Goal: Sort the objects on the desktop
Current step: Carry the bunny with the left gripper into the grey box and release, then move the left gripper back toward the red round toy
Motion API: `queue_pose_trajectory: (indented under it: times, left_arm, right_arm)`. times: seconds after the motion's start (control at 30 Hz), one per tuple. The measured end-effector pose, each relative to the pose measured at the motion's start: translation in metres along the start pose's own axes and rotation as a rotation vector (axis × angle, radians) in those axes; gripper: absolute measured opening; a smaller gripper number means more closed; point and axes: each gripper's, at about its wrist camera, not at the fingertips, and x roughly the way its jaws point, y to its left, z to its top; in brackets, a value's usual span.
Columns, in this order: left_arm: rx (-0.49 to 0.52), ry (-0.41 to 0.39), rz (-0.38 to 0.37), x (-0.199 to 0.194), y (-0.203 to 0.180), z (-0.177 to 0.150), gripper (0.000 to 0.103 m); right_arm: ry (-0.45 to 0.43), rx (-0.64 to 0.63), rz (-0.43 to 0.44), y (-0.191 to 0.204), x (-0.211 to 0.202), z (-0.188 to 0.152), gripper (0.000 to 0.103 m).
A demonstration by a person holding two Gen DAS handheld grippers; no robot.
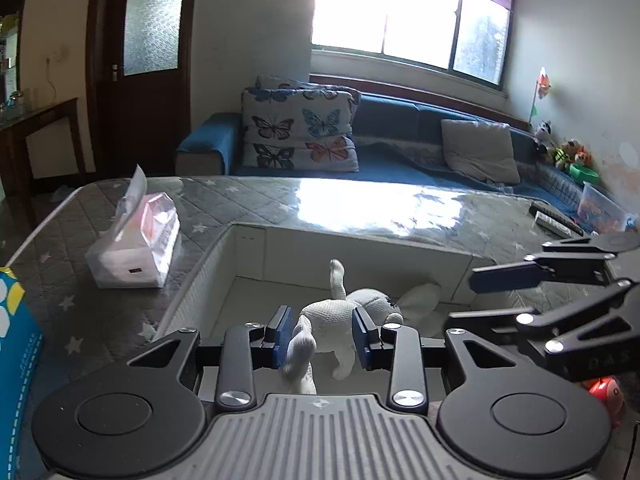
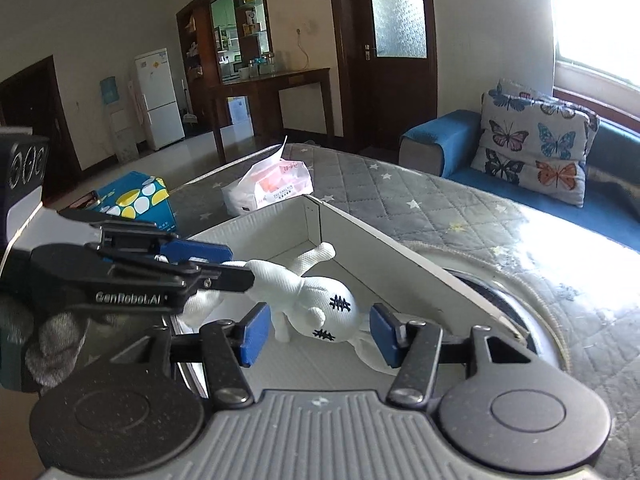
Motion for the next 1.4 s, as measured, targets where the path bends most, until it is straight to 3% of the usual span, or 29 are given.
queue_pose_trajectory:
  times: [0.33, 0.63, 1.0, 1.4]
  left_arm:
    - [-0.009, -0.044, 0.024, -0.027, -0.012, 0.006, 0.036]
    - [0.029, -0.036, -0.064, -0.048, -0.066, -0.013, 0.036]
    - [0.068, 0.048, -0.189, -0.047, -0.138, -0.054, 0.036]
    - [0.045, 0.159, -0.299, -0.029, -0.186, -0.085, 0.036]
  right_arm:
    - [-0.032, -0.017, -0.024, 0.008, -0.033, -0.008, 0.057]
    - [-0.068, -0.022, -0.060, 0.015, -0.083, -0.040, 0.066]
    - [-0.072, -0.004, -0.199, 0.019, -0.146, -0.112, 0.081]
    - [-0.014, 0.114, -0.273, 0.004, -0.163, -0.175, 0.083]
